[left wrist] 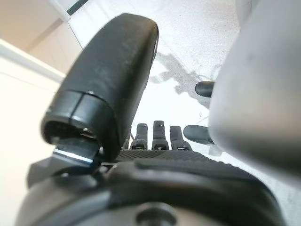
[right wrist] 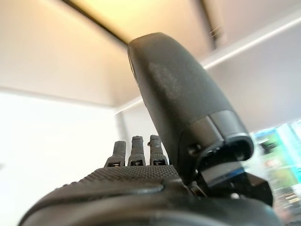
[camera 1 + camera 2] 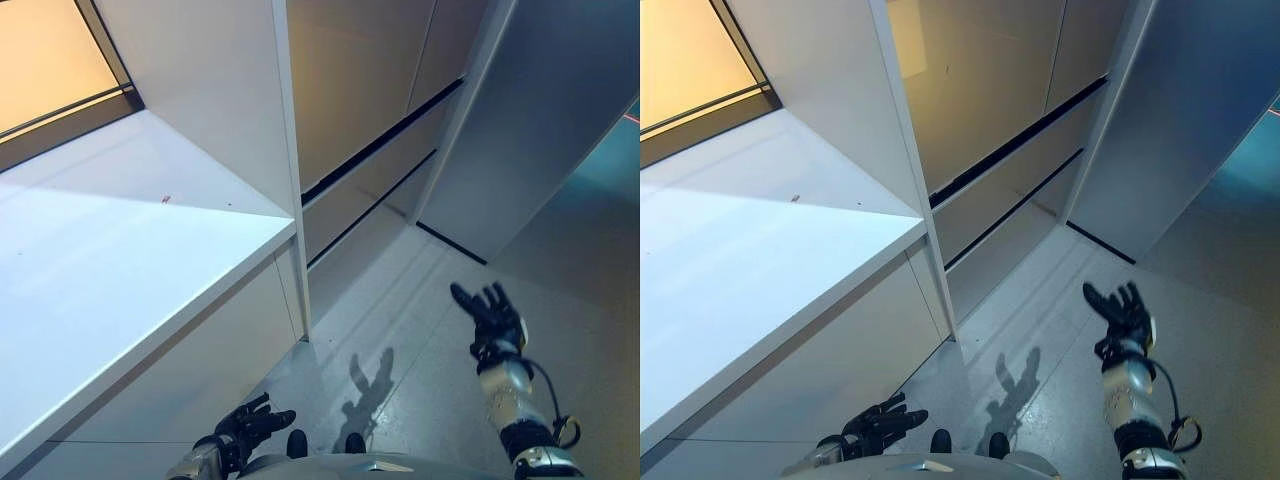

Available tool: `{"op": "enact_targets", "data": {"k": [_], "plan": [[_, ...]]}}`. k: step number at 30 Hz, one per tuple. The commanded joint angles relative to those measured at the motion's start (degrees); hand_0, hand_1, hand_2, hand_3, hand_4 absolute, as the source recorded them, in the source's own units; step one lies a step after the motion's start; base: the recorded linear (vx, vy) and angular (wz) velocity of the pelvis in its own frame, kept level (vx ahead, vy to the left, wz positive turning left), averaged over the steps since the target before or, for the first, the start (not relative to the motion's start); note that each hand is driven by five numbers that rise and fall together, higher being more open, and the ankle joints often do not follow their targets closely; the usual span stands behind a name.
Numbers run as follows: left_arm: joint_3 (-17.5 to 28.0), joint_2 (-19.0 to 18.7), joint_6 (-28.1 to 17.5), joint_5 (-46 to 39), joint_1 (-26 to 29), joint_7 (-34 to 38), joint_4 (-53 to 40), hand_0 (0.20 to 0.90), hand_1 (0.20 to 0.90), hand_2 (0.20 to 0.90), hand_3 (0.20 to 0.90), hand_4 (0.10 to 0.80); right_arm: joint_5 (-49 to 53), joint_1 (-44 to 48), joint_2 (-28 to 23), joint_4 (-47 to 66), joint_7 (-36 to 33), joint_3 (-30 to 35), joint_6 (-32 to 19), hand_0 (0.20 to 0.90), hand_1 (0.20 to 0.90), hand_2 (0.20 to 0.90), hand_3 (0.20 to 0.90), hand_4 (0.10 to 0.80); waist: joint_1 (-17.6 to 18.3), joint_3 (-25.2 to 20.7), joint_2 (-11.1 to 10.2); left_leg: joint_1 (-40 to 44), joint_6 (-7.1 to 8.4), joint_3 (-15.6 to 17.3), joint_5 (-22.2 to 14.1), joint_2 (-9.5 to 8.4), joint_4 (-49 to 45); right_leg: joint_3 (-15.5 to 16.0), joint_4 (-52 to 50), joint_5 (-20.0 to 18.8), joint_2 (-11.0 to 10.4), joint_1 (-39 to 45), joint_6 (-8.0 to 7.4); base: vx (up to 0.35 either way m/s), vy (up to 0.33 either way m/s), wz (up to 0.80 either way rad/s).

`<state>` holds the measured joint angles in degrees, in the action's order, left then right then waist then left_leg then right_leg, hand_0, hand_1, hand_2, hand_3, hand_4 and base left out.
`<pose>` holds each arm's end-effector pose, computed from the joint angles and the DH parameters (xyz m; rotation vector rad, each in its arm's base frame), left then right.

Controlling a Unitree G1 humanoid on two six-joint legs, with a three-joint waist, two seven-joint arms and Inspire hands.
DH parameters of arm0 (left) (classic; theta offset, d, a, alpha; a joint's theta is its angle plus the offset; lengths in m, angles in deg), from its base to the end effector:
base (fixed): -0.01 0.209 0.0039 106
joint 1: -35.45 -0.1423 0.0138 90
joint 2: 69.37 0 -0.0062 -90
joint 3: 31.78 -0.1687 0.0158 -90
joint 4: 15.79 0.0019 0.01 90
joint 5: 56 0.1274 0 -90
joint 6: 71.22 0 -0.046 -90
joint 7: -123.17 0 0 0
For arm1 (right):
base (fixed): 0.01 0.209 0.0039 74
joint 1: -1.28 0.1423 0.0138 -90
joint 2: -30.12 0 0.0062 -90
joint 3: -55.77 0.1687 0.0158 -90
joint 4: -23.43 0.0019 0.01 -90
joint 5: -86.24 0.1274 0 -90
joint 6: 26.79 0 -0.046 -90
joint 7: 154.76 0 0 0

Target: Put drinks into fridge and close the fridge

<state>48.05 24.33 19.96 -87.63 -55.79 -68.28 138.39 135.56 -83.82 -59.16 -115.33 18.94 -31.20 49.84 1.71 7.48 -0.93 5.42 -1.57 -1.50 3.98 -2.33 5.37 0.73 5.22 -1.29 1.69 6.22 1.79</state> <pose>0.0771 0.2046 -0.0900 -0.3168 1.1077 0.1003 0.1566 -0.2384 -0.0371 0.5052 0.4393 -0.6217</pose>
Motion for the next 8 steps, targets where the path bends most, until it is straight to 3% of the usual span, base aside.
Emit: {"op": "enact_targets", "data": {"k": [1, 3, 5, 8], "plan": [[1.34, -0.53, -1.28, -0.03, 0.14, -1.05, 5.30, 0.900, 0.900, 0.900, 0.900, 0.800, -3.70, 0.79, -0.24, -5.83, 5.12, 0.44, 0.61, 0.900, 0.900, 0.900, 0.900, 0.800, -0.70, -5.05, -0.49, -0.15, -0.18, 2.63, -4.49, -0.09, -0.67, 1.31, -1.01, -0.98, -1.56, -2.04, -2.88, 0.000, 0.000, 0.00], [3.14, -0.95, -1.70, 1.38, -0.03, -1.65, 7.90, 0.900, 0.900, 0.900, 0.900, 0.800, -7.71, -0.58, 0.51, -14.07, 8.04, -0.34, 3.17, 0.900, 0.900, 0.900, 0.900, 0.800, -1.31, -5.08, -0.48, -0.01, -0.29, 2.05, -4.33, -0.26, -0.63, 1.78, -1.00, -0.87, -1.60, -1.67, -2.85, -0.022, 0.030, 0.03], [4.06, -1.19, -2.06, 2.32, -0.02, -2.00, 9.16, 0.900, 0.900, 0.900, 0.900, 0.800, -9.94, -1.06, 0.81, -17.22, 9.63, -0.81, 3.66, 0.900, 0.900, 0.900, 0.900, 0.800, -1.52, -5.15, -0.48, 0.09, -0.34, 1.78, -4.30, -0.35, -0.59, 2.03, -1.00, -0.83, -1.62, -1.47, -2.85, -0.013, 0.024, 0.04], [5.61, -1.39, -2.64, 3.43, -0.08, -2.51, 10.75, 0.900, 0.900, 0.900, 0.900, 0.800, -13.27, -2.61, 2.08, -21.39, 13.97, -3.05, 8.70, 0.900, 0.900, 0.900, 0.900, 0.800, -1.74, -5.21, -0.39, 0.24, -0.50, 1.21, -4.24, -0.55, -0.61, 2.27, -1.21, -0.63, -1.67, -1.25, -2.82, -0.006, 0.012, 0.00]]}}
